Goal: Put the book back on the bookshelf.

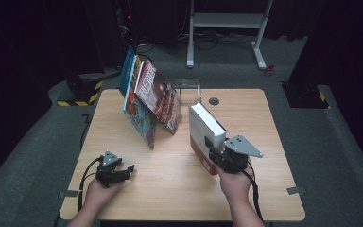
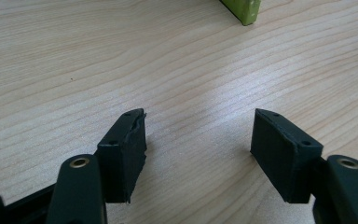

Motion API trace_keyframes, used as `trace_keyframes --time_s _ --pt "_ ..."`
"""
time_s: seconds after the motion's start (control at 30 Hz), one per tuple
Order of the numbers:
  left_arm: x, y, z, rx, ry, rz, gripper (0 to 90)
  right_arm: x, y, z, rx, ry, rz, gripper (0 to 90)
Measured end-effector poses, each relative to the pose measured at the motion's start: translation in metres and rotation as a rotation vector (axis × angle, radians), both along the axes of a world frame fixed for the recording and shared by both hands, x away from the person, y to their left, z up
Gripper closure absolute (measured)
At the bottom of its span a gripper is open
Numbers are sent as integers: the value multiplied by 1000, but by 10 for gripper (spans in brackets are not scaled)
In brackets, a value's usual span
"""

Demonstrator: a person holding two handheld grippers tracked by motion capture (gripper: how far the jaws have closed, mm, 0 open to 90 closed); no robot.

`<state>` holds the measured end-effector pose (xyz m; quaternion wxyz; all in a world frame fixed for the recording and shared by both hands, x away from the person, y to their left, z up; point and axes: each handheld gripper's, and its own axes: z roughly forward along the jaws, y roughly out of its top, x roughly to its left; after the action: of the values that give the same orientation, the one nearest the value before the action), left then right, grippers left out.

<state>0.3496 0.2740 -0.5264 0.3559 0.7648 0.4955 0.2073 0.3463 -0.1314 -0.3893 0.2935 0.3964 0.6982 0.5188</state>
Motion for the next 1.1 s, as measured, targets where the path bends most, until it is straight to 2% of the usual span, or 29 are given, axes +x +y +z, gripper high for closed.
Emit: trace_keyframes --time_s 0.4,0.87,1.1 --pt "0 0 0 0 0 0 357 31 19 6 1 -13 -27 548" --pt "0 1 0 3 0 0 359 78 36 -2 7 1 -72 548" --pt "0 1 0 0 3 1 360 96 45 1 1 -18 -93 549"
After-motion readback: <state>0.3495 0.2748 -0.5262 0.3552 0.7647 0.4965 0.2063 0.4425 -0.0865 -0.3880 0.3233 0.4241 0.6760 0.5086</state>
